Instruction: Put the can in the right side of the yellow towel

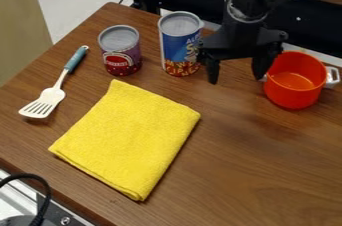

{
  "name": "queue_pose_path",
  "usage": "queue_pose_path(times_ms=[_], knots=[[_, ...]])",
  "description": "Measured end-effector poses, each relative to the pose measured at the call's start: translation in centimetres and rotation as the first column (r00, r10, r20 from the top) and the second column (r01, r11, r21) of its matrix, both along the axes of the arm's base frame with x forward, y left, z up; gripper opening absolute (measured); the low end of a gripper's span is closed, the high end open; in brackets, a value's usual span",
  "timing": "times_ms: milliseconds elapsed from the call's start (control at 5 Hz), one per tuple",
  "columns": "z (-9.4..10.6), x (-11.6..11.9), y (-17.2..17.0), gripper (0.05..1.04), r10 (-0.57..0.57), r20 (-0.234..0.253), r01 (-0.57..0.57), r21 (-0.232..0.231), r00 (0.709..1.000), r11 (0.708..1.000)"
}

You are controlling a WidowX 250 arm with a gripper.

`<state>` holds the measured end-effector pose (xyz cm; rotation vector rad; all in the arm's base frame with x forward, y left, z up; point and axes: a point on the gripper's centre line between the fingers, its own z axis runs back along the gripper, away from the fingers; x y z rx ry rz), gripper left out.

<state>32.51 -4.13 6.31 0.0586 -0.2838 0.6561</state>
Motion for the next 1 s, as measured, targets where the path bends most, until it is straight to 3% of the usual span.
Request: queue_pose_path(times_ms=[200,400,600,1000], knots=[[-0.4,-0.3,1.8,0.999,0.010,-0.011,-0.010,0.043,1.000,0.999],[1.8,1.4,4.8,0.999,0.064,-0.010,-0.064,0.026,0.998,0.998],[3.3,3.4,8.4,0.999,0.149,0.038,-0.151,0.059,0.988,0.987],[2.7,7.5,12.2,0.999,0.267,-0.002,-0.267,0.060,0.964,0.962]])
